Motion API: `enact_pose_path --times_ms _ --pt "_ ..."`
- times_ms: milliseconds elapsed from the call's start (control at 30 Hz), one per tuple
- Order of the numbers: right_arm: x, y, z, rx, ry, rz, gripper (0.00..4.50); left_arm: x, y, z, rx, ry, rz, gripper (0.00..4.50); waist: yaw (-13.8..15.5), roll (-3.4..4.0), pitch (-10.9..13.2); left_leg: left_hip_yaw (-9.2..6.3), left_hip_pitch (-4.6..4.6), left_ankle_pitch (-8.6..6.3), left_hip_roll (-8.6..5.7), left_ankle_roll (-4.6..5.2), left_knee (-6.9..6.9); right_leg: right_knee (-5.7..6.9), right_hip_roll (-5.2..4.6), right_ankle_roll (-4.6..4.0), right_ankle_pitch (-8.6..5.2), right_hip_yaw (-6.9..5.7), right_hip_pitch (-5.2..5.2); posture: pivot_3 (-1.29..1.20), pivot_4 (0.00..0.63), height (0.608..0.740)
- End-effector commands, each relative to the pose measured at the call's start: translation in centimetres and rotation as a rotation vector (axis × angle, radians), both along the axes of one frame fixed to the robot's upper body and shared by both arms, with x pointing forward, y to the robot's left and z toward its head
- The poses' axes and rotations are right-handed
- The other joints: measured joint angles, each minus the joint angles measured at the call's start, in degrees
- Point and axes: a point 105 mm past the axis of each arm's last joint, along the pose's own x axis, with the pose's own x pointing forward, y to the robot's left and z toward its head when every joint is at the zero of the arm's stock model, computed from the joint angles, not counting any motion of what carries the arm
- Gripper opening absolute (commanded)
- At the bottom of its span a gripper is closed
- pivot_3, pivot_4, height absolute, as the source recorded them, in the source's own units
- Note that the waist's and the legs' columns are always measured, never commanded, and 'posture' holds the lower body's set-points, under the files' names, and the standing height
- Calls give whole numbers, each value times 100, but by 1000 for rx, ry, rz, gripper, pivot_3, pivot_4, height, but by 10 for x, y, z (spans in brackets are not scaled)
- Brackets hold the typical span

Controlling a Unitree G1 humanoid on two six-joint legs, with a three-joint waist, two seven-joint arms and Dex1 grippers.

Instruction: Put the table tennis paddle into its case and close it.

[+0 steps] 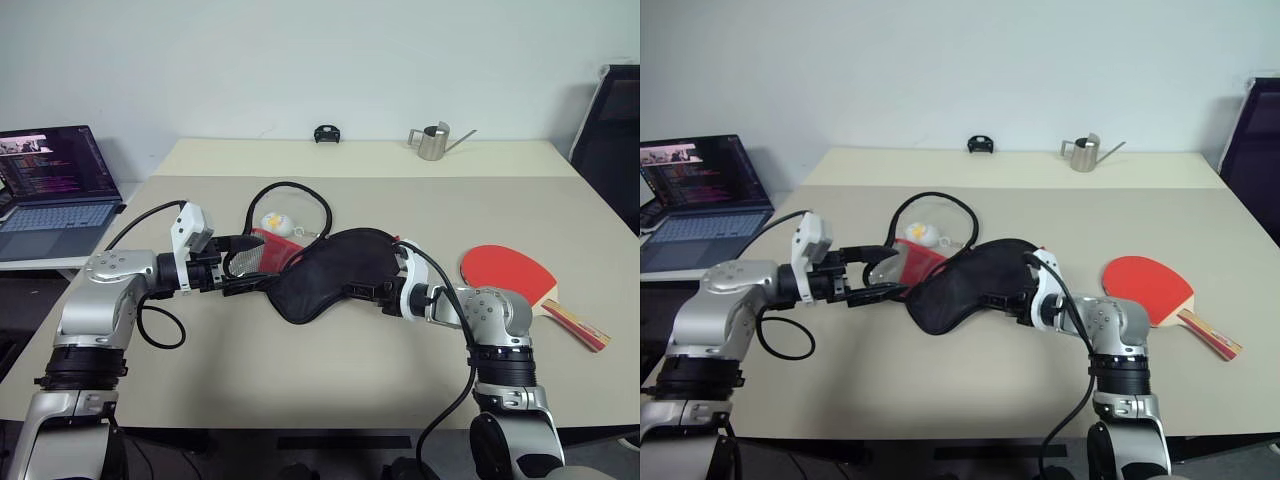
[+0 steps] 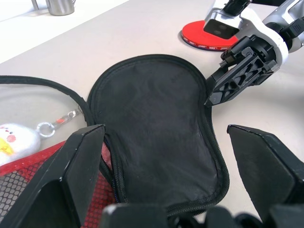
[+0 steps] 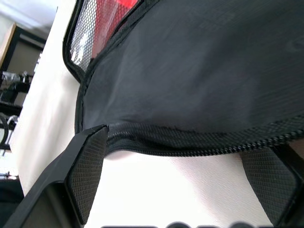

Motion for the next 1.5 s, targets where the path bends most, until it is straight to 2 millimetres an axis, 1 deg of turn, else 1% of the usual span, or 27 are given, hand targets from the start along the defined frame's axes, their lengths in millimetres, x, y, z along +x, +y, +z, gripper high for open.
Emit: enact_pose_path --times_ms 33,133,300,367,400,567,767,967,1100,1300,1400,1500 --pt "1 6 5 20 -2 -11 3921 0 -2 13 10 -57 -10 4500 -4 0 0 0 0 0 0 -1 0 2 0 0 0 1 -1 0 150 740" --pt "2 9 4 35 14 -28 2856 0 -2 13 12 -57 -10 4500 -10 0 0 1 0 2 0 -3 0 16 0 0 0 3 -8 0 150 740" --pt "3 20 7 84 41 -48 944 -1 -3 12 12 -56 -9 4500 -17 0 0 2 -1 6 -2 -9 1 32 0 0 0 6 -17 0 150 740" --pt "4 23 8 103 52 -69 249 -2 -3 11 11 -55 -7 4500 -20 0 0 3 -1 8 -2 -13 1 41 0 -1 0 8 -23 0 150 740" --pt "5 24 8 110 57 -79 49 -2 -3 11 11 -55 -6 4500 -20 0 0 3 -1 9 -2 -15 1 47 0 -1 0 9 -27 0 150 740" --pt "8 19 8 114 76 -106 49 -3 -3 11 10 -53 -3 4500 -33 0 0 3 -1 14 -2 -22 1 67 0 -1 -1 12 -35 0 150 740" --pt "12 1 12 75 71 -108 49 -4 -4 9 10 -51 -6 4500 -52 0 0 3 -2 18 -3 -27 1 74 2 -2 -1 13 -40 0 150 740" --pt "18 -10 17 66 59 -128 49 -4 -5 9 7 -51 -6 4500 -67 0 0 3 -2 19 -2 -27 0 73 3 -2 -1 14 -41 0 150 740" --pt "26 -34 18 11 45 -157 49 -2 -7 10 6 -52 -7 4500 -55 0 0 4 -4 19 -4 -26 0 72 3 -2 -1 13 -40 0 150 740" --pt "29 -60 14 -94 44 -142 49 -3 -13 9 6 -52 -26 4500 -68 0 0 6 -7 19 -3 -25 1 70 2 -2 -1 12 -41 0 150 740" --pt "34 -75 18 -149 26 -139 49 -3 -15 10 5 -54 -35 4500 -75 0 0 8 -8 11 -2 -11 1 70 3 -2 -1 14 -41 0 150 740" --pt "43 -89 25 -194 -8 -147 49 -3 -16 11 5 -56 -40 4500 -77 -1 0 10 -8 10 -2 -7 3 69 2 -2 -1 13 -40 0 150 740"
